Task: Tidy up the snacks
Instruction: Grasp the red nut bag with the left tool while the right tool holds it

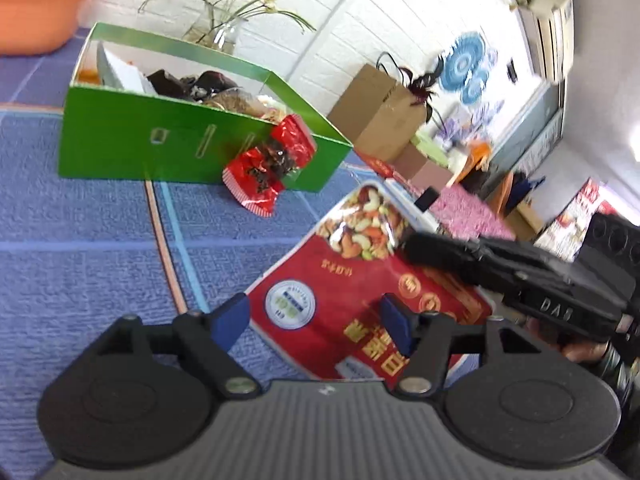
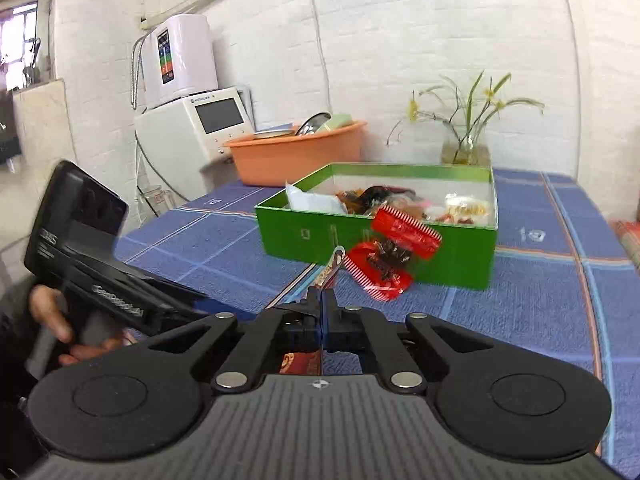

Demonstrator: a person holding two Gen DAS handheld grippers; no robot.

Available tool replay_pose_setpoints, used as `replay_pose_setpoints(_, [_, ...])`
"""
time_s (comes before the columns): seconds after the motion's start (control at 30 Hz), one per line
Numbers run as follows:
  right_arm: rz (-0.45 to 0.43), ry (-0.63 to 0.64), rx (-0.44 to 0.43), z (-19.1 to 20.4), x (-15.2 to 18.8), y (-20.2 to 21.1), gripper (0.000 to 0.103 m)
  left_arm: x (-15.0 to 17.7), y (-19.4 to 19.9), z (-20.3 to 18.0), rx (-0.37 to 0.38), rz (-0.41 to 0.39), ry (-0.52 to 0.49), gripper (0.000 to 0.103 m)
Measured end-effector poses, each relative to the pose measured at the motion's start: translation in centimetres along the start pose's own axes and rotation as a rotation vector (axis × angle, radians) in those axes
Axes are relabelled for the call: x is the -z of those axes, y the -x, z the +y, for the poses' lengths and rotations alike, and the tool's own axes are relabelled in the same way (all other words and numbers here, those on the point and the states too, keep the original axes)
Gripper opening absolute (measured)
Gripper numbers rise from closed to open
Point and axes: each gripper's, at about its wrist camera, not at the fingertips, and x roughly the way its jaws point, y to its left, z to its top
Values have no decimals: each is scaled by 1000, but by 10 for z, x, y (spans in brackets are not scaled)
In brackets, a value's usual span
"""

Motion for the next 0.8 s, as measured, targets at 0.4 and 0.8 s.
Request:
replay_pose_setpoints(0.4, [219, -554, -97, -64, 23, -22, 72, 4, -9, -9, -42, 37, -67, 55])
replay_pose_setpoints(0.8, [185, -349, -70, -31, 21, -13, 30, 6, 1, -28, -199, 127, -106, 84])
